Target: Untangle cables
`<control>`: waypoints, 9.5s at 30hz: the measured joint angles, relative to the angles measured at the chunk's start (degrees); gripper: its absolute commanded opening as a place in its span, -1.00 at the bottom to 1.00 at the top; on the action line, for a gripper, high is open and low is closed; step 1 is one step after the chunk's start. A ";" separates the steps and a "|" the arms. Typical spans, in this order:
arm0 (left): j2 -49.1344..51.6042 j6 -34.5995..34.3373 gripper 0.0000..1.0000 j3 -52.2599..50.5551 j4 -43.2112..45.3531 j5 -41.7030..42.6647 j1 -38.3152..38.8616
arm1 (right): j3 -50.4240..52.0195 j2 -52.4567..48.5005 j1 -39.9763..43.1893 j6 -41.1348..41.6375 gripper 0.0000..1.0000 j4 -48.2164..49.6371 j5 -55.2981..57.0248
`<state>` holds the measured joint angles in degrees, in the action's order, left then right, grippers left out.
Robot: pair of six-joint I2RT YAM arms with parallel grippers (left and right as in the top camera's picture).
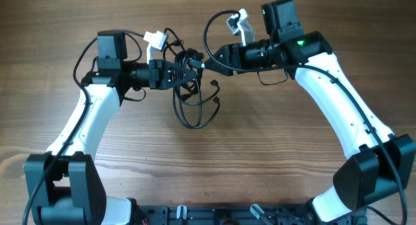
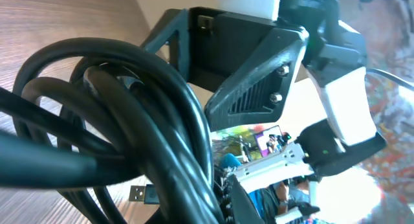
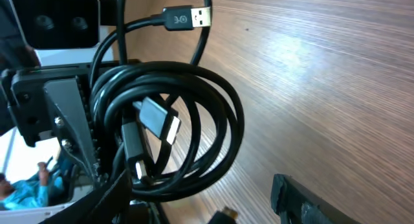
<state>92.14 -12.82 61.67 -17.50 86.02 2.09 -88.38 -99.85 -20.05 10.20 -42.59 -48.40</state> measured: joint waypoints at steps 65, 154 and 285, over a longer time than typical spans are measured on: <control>-0.13 -75.19 -0.70 0.66 -7.82 -60.59 12.31 | 0.07 -3.39 12.48 15.02 0.22 -12.57 29.66; -0.26 6.38 -0.92 13.53 -24.52 -31.26 18.45 | 0.09 0.76 10.45 4.59 0.31 -0.46 -6.62; 20.48 -13.75 -0.05 20.26 -10.86 -66.90 33.88 | 1.77 -0.44 23.34 1.44 0.69 -10.97 26.97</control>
<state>112.62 -26.57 81.93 -28.36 19.11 35.97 -86.61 -100.29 3.29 11.64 -53.56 -21.43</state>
